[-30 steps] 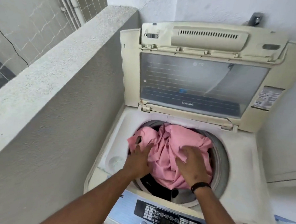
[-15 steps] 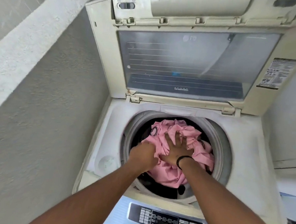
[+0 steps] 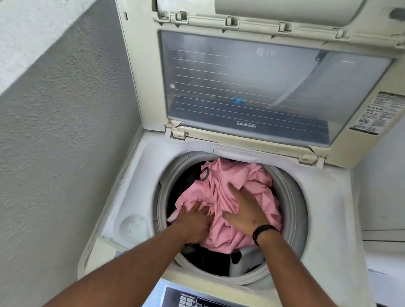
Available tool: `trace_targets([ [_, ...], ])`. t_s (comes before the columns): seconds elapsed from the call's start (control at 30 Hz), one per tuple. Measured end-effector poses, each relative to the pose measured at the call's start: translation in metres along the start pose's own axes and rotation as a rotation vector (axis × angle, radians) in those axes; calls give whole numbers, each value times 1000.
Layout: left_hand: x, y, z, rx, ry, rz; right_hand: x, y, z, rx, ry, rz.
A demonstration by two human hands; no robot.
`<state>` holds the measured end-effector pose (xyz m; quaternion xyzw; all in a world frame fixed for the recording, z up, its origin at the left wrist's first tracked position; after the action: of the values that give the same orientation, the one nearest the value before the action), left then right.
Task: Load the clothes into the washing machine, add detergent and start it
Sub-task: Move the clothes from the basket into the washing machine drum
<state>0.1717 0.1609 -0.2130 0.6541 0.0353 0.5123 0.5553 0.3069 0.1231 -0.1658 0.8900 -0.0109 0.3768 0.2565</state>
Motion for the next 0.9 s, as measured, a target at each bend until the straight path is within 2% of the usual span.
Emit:
trace_targets([
  [0.07,12,7,-1,8,76,18,-39,-3,5,-27,63,-193],
  [0.1,24,9,-3,24,135,94,-53,-2,9,-47,135,-244],
  [0.17,61,19,-11,60,231,380,-67,-1,11,-75,210,-278],
  [0.23,87,33,-10,8,259,632,-62,-2,5,-78,211,-257],
  [0.27,87,32,-8,-27,238,640,-50,-2,-1,-67,213,-212],
  [0.3,79,27,-5,-49,197,556,-36,-3,-8,-50,227,-139],
  [0.37,45,11,-7,-26,118,284,-6,-1,-21,-13,262,64],
  [0.43,25,-2,-17,13,136,129,6,1,-26,18,278,191],
  [0.47,21,-6,-19,17,162,106,2,0,-23,17,248,169],
  [0.57,33,-8,-19,43,192,122,-38,0,-4,-52,187,-116],
  [0.63,62,-4,-18,77,291,236,-46,-1,-1,-72,164,-174],
  [0.7,99,5,-17,89,513,403,-25,-7,-14,-90,-82,-32],
  [0.77,134,15,-13,60,828,520,13,-8,-18,-137,-379,235],
  [0.83,154,20,-11,26,1247,520,50,-2,-15,-174,-665,534],
  [0.9,158,13,-8,25,1588,414,75,6,-3,-191,-950,798],
])
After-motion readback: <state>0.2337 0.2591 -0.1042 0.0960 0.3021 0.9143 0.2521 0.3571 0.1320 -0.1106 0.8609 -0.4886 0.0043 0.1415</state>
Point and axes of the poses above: each hand's wrist, its own y-axis away from the middle knuckle, its own x-axis out of the back of the hand, z = x × y, the point moved 10 cm from there along -y, towards the middle knuckle, and after that the axes turned 8 degrees about x, right-handed, at the moved point
